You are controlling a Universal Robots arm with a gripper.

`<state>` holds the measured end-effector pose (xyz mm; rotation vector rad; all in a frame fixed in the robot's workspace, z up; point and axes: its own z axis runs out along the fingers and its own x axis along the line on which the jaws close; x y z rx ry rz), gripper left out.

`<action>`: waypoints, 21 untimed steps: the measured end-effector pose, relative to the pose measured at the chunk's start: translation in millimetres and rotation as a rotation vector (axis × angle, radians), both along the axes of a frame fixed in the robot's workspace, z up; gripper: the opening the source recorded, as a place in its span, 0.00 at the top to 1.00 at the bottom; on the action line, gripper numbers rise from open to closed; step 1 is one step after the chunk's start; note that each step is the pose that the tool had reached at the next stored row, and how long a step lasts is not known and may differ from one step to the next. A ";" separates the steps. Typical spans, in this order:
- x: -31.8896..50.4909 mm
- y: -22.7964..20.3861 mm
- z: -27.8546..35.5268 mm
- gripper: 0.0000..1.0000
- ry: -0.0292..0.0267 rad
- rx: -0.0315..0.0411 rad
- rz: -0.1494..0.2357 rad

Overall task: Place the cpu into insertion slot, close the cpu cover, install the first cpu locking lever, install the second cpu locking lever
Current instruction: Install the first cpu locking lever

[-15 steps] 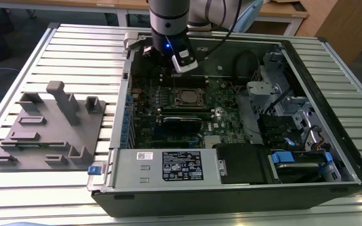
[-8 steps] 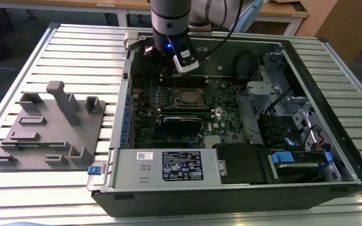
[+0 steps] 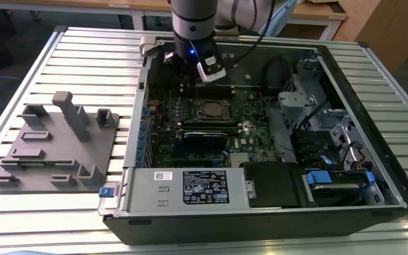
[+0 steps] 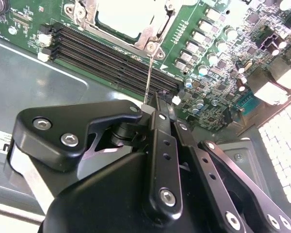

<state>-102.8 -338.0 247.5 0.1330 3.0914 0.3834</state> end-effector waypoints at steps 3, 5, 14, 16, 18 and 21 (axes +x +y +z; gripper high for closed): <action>2.2 0.0 -0.2 0.90 0.0000 -0.0039 0.000; 2.6 0.0 -0.3 0.90 0.0000 -0.0046 -0.001; 7.8 0.0 -0.9 0.90 0.0001 -0.0052 -0.001; 9.1 0.0 -1.1 0.90 0.0000 -0.0052 -0.001; 10.0 0.0 -1.3 0.90 0.0000 -0.0053 -0.001; 10.3 0.0 -1.4 0.90 0.0000 -0.0054 -0.001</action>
